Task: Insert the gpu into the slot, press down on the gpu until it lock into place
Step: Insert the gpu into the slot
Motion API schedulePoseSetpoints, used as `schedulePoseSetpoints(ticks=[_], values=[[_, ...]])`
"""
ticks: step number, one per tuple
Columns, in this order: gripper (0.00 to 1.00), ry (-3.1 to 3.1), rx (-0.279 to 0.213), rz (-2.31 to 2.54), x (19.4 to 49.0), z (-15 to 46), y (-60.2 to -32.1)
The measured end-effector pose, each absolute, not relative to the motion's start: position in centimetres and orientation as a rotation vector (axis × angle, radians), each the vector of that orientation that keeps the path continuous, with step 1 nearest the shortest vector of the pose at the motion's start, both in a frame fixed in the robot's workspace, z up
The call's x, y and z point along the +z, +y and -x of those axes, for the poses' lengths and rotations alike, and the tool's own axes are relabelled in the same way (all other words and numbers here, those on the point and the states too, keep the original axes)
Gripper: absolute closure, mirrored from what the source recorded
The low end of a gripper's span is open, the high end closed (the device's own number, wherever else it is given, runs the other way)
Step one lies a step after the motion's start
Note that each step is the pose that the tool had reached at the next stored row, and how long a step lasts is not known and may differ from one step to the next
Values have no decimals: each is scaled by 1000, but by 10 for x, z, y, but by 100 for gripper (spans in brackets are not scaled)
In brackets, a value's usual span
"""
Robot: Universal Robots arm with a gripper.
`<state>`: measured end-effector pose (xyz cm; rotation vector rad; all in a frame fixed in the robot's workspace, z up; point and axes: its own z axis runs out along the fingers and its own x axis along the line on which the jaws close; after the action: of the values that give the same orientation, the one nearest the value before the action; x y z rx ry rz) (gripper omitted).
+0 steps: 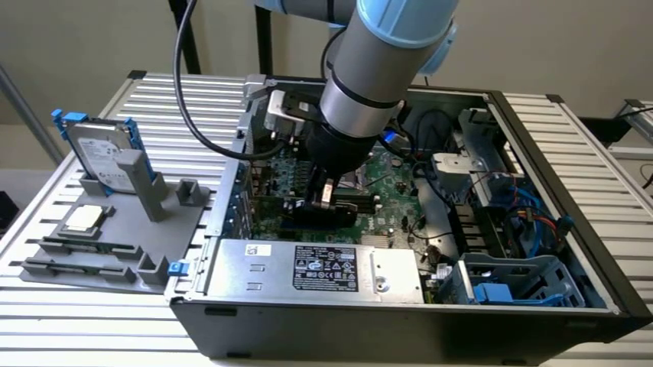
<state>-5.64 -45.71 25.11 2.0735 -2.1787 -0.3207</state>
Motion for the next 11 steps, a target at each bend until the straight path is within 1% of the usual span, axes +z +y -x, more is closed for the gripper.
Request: schedulePoseSetpoints(ticks=[11], values=[[74, -2176, -326, -2070, 248, 57, -456]])
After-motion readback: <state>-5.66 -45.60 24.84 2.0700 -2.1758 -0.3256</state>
